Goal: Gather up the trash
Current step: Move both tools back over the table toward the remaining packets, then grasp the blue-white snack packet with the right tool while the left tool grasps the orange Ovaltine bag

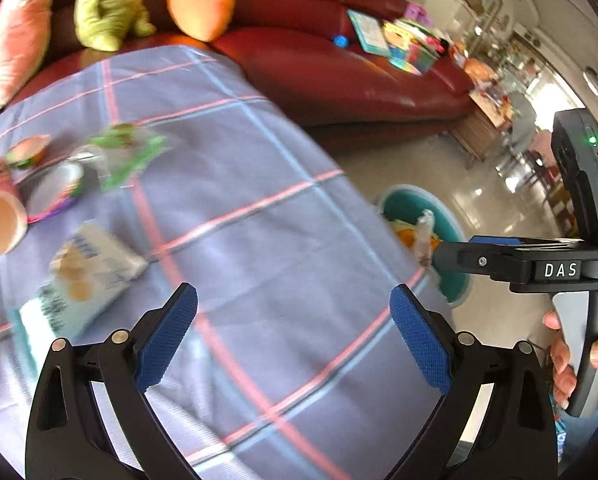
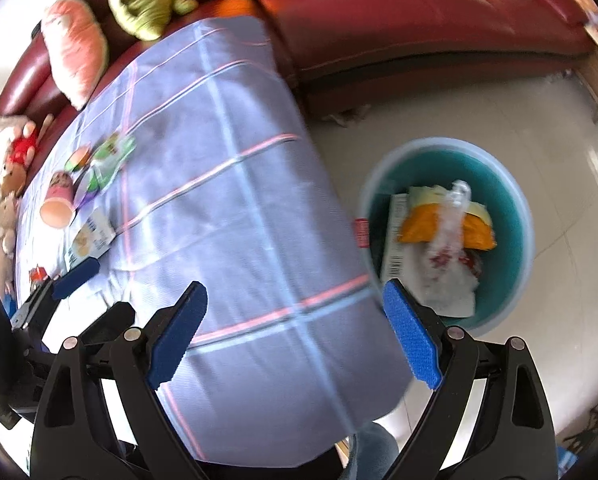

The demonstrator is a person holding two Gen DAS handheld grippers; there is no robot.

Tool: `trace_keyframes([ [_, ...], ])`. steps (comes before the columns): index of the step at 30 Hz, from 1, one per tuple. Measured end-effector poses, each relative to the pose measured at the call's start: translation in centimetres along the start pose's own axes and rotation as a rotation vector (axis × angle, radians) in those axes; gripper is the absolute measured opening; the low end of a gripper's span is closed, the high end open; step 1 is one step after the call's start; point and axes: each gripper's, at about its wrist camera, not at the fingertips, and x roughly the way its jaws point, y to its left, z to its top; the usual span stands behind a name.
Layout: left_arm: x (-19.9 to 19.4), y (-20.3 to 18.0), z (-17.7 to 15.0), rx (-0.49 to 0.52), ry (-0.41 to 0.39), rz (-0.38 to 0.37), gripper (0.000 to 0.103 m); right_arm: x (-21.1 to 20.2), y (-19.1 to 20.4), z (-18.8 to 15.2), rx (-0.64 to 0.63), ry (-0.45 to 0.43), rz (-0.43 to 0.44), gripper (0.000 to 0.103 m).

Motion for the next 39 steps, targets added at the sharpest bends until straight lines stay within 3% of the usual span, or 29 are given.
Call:
trace_keyframes([
  [15, -9.4, 15.4, -5.5, -0.184, -0.075, 0.177, 0.097, 2.9, 15.7, -0.9, -0.209, 0.078, 0.061, 0.086],
  [23, -13.4, 22.2, -8.9, -0.199, -0.061, 0.281, 0.097, 5.5, 22.6, -1.9, -0.270, 0.137, 0.102, 0.086],
  [29, -12.9, 26.2, -10.2, -0.140, 0.017, 0.290, 0.097, 7.4, 24.8, -2.1, -0.281, 0.173, 0.099, 0.086],
  [37, -10.0, 27.7, -9.1, -0.092, 0.053, 0.328, 0.096, 9.3, 25.5, -1.6, -0.257, 0.209, 0.087, 0.086],
  [39, -9.6, 27.7, -8.8, -0.096, 0.049, 0.351, 0.075, 9.7, 25.5, -1.2, -0.239, 0.218, 0.092, 0.086],
])
